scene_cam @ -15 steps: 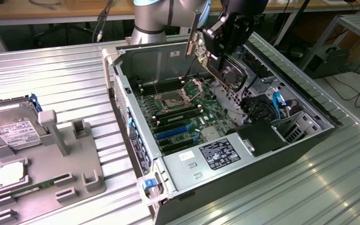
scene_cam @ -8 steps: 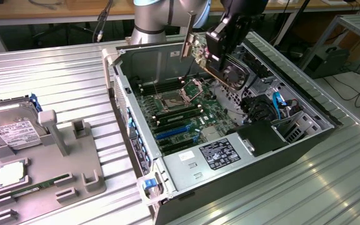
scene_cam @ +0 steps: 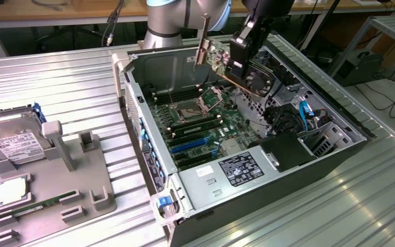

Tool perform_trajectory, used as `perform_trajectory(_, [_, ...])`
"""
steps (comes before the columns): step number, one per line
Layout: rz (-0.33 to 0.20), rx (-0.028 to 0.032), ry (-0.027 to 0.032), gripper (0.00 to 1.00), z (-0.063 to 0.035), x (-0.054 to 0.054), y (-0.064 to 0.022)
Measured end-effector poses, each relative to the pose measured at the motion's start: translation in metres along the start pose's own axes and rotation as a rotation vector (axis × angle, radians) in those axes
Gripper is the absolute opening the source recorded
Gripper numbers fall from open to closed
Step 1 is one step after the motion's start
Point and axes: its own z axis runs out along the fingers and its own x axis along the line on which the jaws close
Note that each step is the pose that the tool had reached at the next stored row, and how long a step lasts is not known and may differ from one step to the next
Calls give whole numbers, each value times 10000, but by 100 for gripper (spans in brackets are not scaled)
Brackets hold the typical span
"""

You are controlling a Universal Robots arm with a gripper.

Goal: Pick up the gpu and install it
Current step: 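Insert the gpu into the slot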

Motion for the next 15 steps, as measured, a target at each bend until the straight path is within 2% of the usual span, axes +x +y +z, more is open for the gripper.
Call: perform_trajectory(15, [-2785, -61, 44, 28, 0, 0, 0])
